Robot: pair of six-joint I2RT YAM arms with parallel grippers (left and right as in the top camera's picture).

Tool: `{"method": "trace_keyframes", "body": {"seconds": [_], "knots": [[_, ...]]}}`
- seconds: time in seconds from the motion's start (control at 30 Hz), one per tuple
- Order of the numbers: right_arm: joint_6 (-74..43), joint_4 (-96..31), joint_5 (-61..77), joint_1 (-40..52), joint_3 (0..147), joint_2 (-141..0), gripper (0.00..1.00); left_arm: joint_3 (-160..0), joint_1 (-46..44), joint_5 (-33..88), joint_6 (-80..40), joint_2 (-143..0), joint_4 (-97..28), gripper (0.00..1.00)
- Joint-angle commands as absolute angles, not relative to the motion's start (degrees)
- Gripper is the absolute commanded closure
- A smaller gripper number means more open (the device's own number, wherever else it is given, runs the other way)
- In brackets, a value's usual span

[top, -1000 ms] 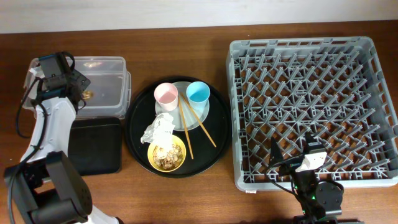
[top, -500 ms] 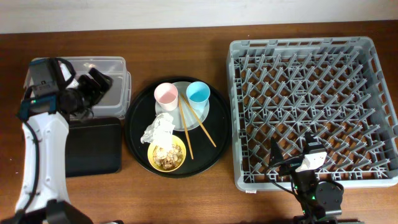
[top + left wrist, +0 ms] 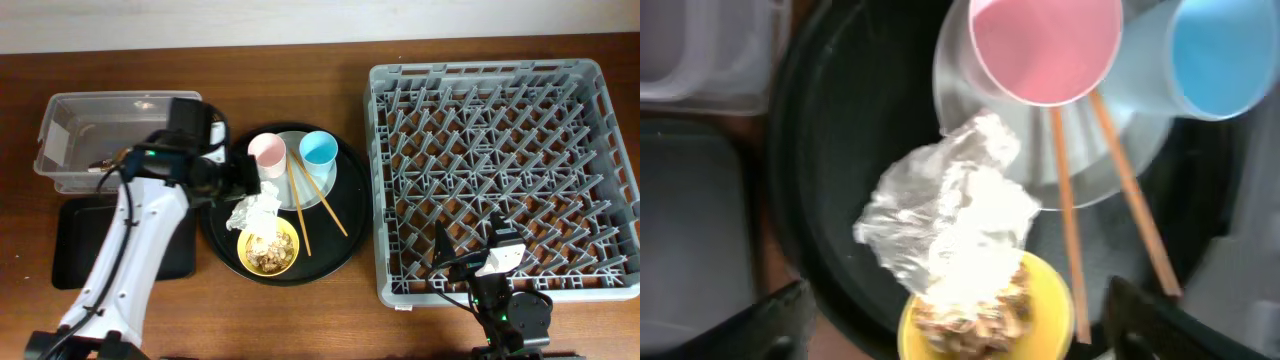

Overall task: Sort waste into correct bins and load items into the dishwasher rack
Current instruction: 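Move left gripper back to the tray and grasp the crumpled foil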

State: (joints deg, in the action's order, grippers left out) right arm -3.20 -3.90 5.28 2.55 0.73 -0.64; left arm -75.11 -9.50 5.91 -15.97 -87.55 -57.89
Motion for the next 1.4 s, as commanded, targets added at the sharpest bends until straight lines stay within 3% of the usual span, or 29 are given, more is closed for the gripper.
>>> {"method": "trace_keyframes", "body": {"seconds": [0.0, 0.33, 0.53, 0.6, 0.93, 1.27, 1.33, 1.37], "knots": [[-3.31, -4.05, 5.37, 2.17, 0.32, -0.32, 0.02, -75.05, -12.91, -2.83, -14.85, -89.21, -57.91, 0.11], [-3.31, -4.05, 5.37, 2.17, 0.32, -0.32, 0.02, -75.05, -13.13, -0.82, -14.83, -97.43, -57.95, 0.08], [-3.31, -4.05, 5.37, 2.17, 0.32, -0.32, 0.01, -75.05, -13.13, -0.60, -14.59, -102.87, -57.23, 0.11], [-3.31, -4.05, 5.37, 2.17, 0.32, -0.32, 0.02, -75.05, -13.13, 2.15, -12.47, -105.25, -56.29, 0.16], [-3.31, -4.05, 5.37, 2.17, 0.32, -0.32, 0.02, -75.05, -13.13, 4.08, -11.84, -110.39, -54.52, 0.16], [-3.31, -4.05, 5.37, 2.17, 0.32, -0.32, 0.02, -74.76, -13.08, 4.05, -11.86, -110.69, -52.73, 0.28], [-3.31, -4.05, 5.37, 2.17, 0.32, -0.32, 0.02, -74.61, -13.08, 4.05, -11.84, -110.69, -52.73, 0.34], [-3.31, -4.05, 5.37, 2.17, 0.32, -0.32, 0.02, -74.61, -13.08, 4.05, -11.84, -110.69, -52.73, 0.42]]}}
